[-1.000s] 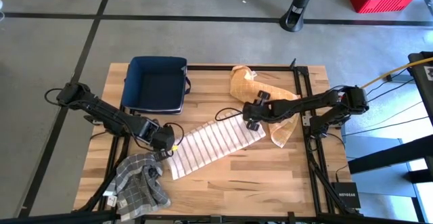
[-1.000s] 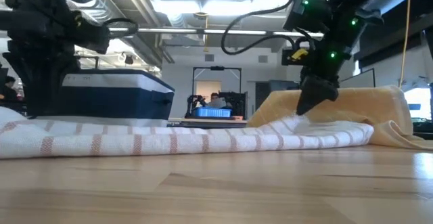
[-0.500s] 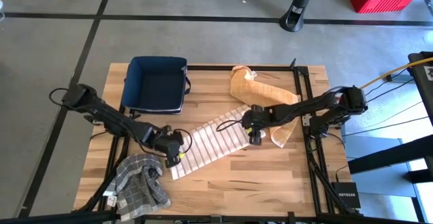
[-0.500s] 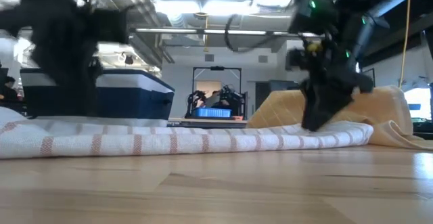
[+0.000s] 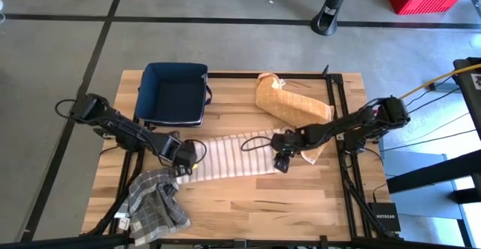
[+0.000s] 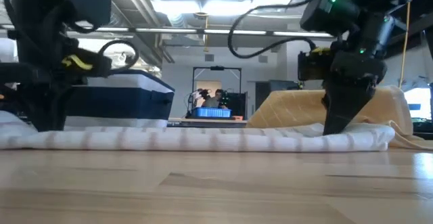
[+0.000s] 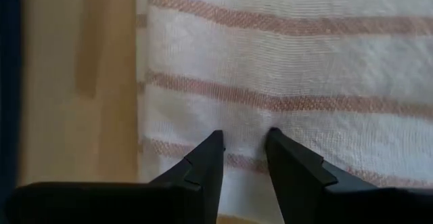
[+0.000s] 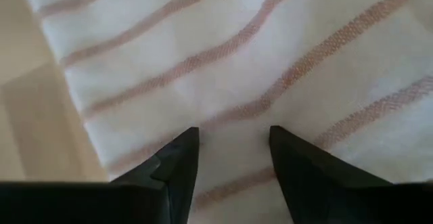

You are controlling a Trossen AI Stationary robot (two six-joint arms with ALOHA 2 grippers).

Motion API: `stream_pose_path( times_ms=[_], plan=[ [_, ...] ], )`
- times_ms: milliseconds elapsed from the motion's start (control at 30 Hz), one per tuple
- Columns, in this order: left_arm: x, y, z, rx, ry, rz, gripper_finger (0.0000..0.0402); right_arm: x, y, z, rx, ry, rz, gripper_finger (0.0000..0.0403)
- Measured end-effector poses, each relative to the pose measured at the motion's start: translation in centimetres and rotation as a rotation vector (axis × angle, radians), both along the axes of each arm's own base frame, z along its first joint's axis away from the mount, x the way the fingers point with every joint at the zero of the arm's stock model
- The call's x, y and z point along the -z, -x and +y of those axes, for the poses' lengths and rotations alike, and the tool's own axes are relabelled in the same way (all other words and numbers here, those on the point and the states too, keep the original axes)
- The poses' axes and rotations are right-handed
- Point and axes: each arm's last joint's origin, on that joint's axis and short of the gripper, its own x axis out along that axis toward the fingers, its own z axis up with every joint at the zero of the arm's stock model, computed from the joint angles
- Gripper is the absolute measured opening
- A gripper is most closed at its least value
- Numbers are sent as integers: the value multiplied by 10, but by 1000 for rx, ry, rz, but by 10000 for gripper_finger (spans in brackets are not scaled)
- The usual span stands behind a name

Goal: Fold towel
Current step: Fold the white towel

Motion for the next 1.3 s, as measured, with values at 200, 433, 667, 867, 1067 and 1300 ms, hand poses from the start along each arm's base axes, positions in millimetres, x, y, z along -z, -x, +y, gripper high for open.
stream_pose_path(
  times_ms=[200,433,667,867,1067,1300],
  plan=[
    [-47,-11,-3,10,53,-129,96,-40,-9,5,2,-15,-57,183],
    [-82,-48,-8,173,15,-571,95,-71,11,1,29,-5,-76,185],
    [-62,-98,3,262,-79,-792,95,-41,35,-3,152,-57,-49,242],
    [-28,-116,2,336,-94,-737,95,-4,51,-7,303,-138,-62,296],
    [-6,-122,1,363,-106,-685,95,15,56,-8,429,-268,-222,303],
    [1,-126,-1,358,-95,-695,95,22,57,-8,521,-309,-278,303]
  ],
)
